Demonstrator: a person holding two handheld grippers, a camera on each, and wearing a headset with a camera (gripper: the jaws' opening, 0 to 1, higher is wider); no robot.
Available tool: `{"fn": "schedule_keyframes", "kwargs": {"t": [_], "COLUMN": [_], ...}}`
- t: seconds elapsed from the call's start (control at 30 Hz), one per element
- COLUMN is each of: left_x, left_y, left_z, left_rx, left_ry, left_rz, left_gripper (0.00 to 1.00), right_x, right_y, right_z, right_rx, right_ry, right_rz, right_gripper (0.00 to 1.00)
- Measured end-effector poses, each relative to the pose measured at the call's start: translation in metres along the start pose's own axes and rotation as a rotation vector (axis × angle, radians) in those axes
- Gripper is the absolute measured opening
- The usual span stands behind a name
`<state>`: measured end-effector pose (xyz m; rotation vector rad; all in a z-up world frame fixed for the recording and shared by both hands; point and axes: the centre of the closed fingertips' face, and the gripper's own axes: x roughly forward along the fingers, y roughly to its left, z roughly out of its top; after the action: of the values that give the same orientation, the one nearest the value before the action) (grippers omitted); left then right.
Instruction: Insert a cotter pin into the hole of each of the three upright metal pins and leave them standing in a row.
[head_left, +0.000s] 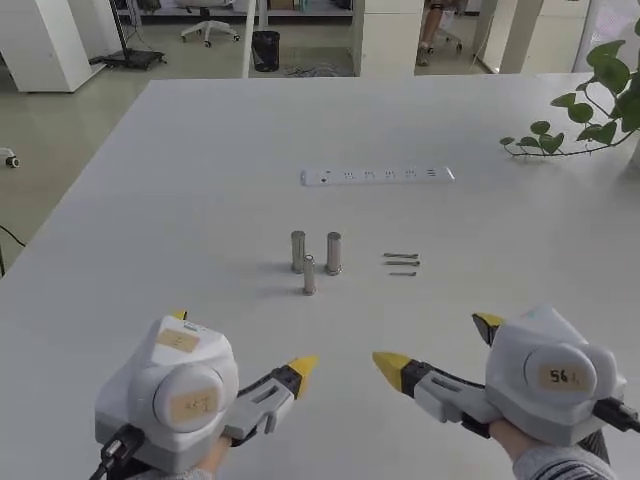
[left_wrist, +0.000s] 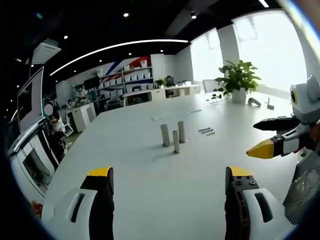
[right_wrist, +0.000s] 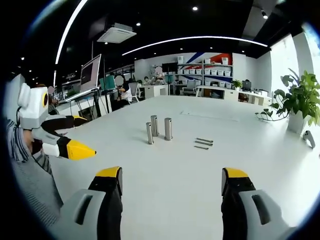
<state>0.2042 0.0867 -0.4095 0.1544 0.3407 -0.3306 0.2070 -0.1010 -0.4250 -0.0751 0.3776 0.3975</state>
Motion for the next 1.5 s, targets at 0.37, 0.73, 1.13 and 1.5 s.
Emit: {"fn": "schedule_keyframes", "kwargs": {"t": [0.37, 0.73, 1.13, 1.5], "left_x": [0.001, -0.001, -0.002, -0.004], "left_y": [-0.002, 0.0, -0.002, 0.0], "left_z": [-0.001, -0.002, 0.001, 0.006], "left_rx": [-0.017, -0.011, -0.013, -0.015], "left_ry": [0.006, 0.017, 0.009, -0.001], "left_rz": [-0.006, 0.004, -0.009, -0.012], "left_gripper": [0.99, 0.98, 0.98, 0.98], "right_x": [0.0, 0.001, -0.002, -0.002], "right_y": [-0.003, 0.002, -0.002, 0.001], "right_z": [0.001, 0.003, 0.006, 0.006], "right_rx": [0.01, 0.019, 0.023, -0.045], "right_ry": [-0.007, -0.016, -0.025, -0.001], "right_rz": [-0.009, 0.006, -0.013, 0.014], "right_gripper": [0.85, 0.93, 0.87, 0.77]}}
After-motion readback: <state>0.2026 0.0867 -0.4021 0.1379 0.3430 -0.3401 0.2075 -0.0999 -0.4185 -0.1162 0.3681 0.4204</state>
